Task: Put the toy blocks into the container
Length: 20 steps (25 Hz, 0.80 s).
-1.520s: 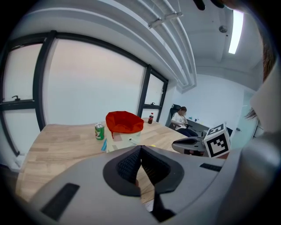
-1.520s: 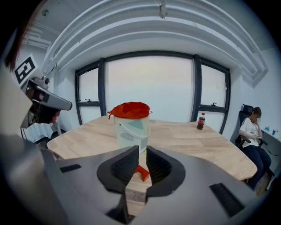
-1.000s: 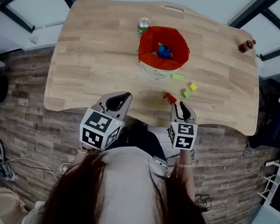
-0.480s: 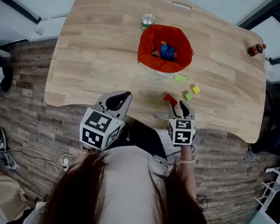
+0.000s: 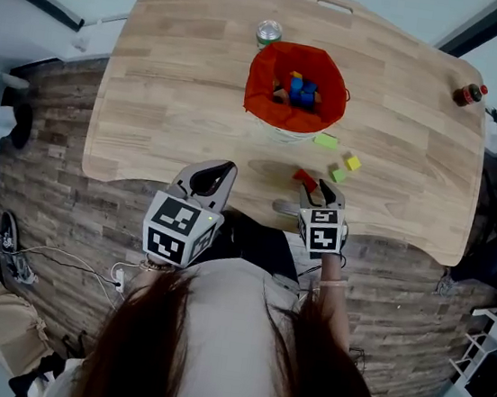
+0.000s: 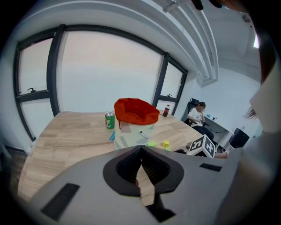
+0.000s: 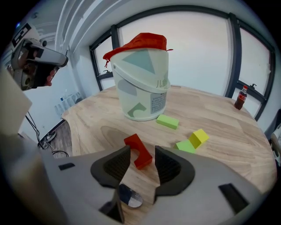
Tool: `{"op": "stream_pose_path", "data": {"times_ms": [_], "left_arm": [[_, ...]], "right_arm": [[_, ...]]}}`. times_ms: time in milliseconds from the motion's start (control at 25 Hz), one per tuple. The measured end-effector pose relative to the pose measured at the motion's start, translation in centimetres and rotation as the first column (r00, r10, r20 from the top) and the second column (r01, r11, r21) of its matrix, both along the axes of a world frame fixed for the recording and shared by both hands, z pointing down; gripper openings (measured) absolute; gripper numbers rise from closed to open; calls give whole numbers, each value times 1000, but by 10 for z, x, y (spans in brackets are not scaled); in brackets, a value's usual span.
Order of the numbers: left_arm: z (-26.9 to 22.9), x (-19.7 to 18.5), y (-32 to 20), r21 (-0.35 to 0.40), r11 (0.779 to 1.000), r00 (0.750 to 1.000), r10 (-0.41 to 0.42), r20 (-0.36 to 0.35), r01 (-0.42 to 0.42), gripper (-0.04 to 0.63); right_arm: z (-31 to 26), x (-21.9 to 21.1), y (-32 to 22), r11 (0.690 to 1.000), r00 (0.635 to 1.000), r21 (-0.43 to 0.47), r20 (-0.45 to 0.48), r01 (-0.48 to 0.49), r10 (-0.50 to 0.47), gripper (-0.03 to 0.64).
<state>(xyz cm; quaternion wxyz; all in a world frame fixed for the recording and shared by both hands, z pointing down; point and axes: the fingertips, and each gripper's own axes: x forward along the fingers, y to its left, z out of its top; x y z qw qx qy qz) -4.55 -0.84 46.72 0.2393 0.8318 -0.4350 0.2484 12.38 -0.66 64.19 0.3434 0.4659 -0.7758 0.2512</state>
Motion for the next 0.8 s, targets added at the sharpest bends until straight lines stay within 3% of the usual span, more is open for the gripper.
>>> {"op": "stream_pose_path", "data": {"times_ms": [400, 800], "left_arm": [[4, -1, 2, -16, 1000, 999, -25, 48, 26, 9], [-6, 1, -3, 2, 1000, 998, -10, 58, 10, 9]], "right_arm": [[21, -1, -2, 998, 999, -37, -23, 43, -43, 164], [27, 0, 0, 998, 1000, -56, -17, 5, -6, 153]]}}
